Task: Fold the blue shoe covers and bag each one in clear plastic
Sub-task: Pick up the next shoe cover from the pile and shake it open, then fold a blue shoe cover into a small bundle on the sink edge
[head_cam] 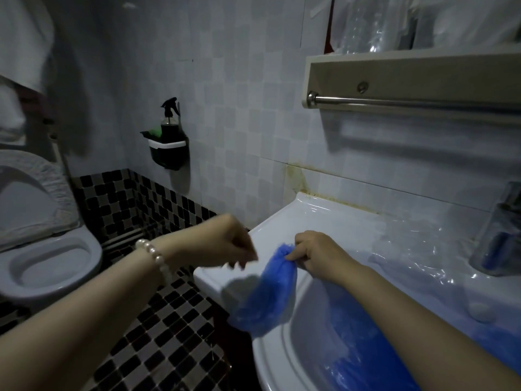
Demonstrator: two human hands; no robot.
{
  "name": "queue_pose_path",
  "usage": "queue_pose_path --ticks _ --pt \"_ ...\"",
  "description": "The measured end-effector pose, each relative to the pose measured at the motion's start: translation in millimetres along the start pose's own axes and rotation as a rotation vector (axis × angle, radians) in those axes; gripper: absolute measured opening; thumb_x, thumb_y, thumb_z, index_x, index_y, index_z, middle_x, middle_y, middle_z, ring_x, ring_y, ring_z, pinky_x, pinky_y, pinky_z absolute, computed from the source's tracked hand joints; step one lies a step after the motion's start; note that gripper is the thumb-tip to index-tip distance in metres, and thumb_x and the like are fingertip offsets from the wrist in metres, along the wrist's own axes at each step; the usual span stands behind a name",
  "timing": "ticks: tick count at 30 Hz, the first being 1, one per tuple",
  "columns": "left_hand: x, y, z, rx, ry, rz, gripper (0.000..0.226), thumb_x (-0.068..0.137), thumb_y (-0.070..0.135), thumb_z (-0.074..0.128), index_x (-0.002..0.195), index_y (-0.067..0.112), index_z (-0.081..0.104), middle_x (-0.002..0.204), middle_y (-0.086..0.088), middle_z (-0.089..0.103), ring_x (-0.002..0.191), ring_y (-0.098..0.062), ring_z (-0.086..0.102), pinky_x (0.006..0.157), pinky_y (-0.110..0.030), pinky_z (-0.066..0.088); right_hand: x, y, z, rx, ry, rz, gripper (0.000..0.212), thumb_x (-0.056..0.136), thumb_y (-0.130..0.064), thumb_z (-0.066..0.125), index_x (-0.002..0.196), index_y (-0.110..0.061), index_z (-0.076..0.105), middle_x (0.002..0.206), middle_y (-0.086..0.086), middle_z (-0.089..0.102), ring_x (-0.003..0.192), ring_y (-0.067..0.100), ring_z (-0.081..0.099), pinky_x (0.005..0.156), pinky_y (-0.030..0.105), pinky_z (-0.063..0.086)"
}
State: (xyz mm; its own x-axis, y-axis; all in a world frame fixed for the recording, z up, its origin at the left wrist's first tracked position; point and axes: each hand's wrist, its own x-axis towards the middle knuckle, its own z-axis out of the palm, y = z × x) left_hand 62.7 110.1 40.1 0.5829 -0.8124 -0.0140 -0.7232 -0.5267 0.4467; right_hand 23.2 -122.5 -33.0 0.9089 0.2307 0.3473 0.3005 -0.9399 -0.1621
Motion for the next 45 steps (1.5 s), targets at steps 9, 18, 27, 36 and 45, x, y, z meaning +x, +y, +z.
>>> queue_pose_path --ticks 9,18,27,36,45 --pt "30 -18 62 0.193 0.155 0.316 0.034 0.094 0.027 0.055 0.126 0.018 0.061 0.138 0.005 0.052 0.122 -0.008 0.050 0.106 -0.023 0.035 14 0 22 0.176 0.025 0.225 0.017 0.081 -0.010 0.069 0.089 -0.023 0.078 0.079 -0.011 0.056 0.085 0.016 0.053 0.076 0.023 0.042" --pt "24 -30 72 0.383 -0.031 0.102 0.070 0.093 0.062 0.032 0.152 0.030 0.010 0.159 0.009 0.003 0.145 -0.013 0.004 0.118 -0.029 0.003 6 -8 22 0.551 0.244 0.397 0.026 0.085 -0.004 0.064 0.098 -0.025 0.073 0.094 -0.005 0.058 0.087 0.010 0.056 0.081 0.015 0.049" --pt "25 -25 73 0.428 0.009 -0.016 0.076 0.091 0.067 0.030 0.151 0.028 0.004 0.159 0.008 0.005 0.142 -0.021 0.011 0.115 -0.031 0.005 4 -12 29 -0.029 -0.048 0.144 0.055 0.090 -0.038 0.019 0.141 -0.035 0.039 0.140 -0.013 0.047 0.125 0.010 0.039 0.106 0.029 0.026" --pt "44 -25 76 0.510 0.036 -0.108 0.073 0.087 0.074 0.023 0.149 0.041 0.002 0.159 0.013 0.004 0.141 -0.021 0.011 0.112 -0.043 0.004 0 -4 20 0.081 0.013 0.214 0.056 0.095 -0.022 0.048 0.146 -0.034 0.027 0.153 -0.008 0.028 0.143 0.015 0.022 0.117 0.032 0.015" --pt "54 -30 68 0.565 0.009 -0.179 0.068 0.088 0.071 0.020 0.147 0.046 -0.002 0.159 0.014 -0.001 0.144 -0.025 0.002 0.112 -0.056 -0.005 -62 -52 9 0.245 -0.148 -0.080 0.088 0.068 -0.084 0.038 0.139 -0.032 0.044 0.139 -0.033 0.013 0.130 -0.020 0.010 0.110 0.007 0.011"
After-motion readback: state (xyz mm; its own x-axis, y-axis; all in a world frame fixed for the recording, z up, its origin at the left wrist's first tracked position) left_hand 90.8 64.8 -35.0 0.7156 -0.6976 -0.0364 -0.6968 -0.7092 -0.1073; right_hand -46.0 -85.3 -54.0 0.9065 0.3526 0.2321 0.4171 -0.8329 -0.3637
